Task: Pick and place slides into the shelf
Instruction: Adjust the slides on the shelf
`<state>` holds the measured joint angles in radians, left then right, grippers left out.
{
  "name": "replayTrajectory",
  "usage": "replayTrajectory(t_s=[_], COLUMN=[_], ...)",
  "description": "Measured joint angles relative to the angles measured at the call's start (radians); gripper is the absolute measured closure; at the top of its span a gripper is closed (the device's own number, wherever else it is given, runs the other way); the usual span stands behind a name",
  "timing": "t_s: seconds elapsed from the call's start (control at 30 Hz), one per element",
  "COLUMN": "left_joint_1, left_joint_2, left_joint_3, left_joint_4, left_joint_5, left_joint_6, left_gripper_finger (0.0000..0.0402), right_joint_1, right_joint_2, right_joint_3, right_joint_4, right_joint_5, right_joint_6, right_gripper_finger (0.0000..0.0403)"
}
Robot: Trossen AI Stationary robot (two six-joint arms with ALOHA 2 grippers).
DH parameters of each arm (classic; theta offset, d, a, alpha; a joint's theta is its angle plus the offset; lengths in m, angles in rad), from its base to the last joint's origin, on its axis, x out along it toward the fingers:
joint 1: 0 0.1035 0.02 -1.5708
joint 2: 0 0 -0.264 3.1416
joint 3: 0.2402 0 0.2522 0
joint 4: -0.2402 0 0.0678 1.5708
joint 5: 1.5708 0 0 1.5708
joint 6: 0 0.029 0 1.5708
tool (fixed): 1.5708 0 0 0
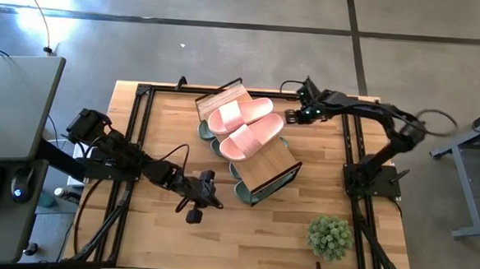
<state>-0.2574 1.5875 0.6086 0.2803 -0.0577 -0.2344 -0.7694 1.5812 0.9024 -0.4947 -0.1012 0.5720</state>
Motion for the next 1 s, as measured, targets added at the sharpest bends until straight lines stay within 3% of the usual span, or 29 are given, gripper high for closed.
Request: replayTrajectory(t_s=[0.3, 0.43, 0.67, 0.73, 0.87, 1.0], left_joint_1=[0.0, 0.002, 0.002, 0.002, 0.002, 0.002], left_joint_2=[0.0, 0.001, 0.065, 0.09, 0.163, 0.249], left_joint_3=[0.0, 0.0, 0.001, 0.0, 0.069, 0.211], left_joint_4=[0.006, 0.024, 0.154, 0.168, 0.13, 0.008], left_joint_5=[0.024, -0.007, -0.195, -0.206, -0.196, -0.19], left_joint_6=[0.046, -0.014, -0.15, -0.207, -0.304, -0.314], left_gripper_finger=[0.0401, 0.0402, 0.0402, 0.0401, 0.0401, 0.0402], right_joint_1=[0.02, 0.087, 0.109, 0.123, 0.155, 0.205], right_joint_2=[-0.304, -0.486, -0.971, -1.079, -1.22, -1.271], right_joint_3=[0.0, -0.046, -0.475, -0.56, -0.628, -0.642], right_joint_4=[-0.404, -0.53, -0.316, -0.251, -0.215, -0.217], right_joint_5=[0.018, -0.032, -0.282, -0.299, -0.3, -0.317], right_joint_6=[-0.085, -0.136, 0.021, 0.065, 0.083, 0.111], right_gripper_finger=[0.0403, 0.0403, 0.0403, 0.0403, 0.0403, 0.0403])
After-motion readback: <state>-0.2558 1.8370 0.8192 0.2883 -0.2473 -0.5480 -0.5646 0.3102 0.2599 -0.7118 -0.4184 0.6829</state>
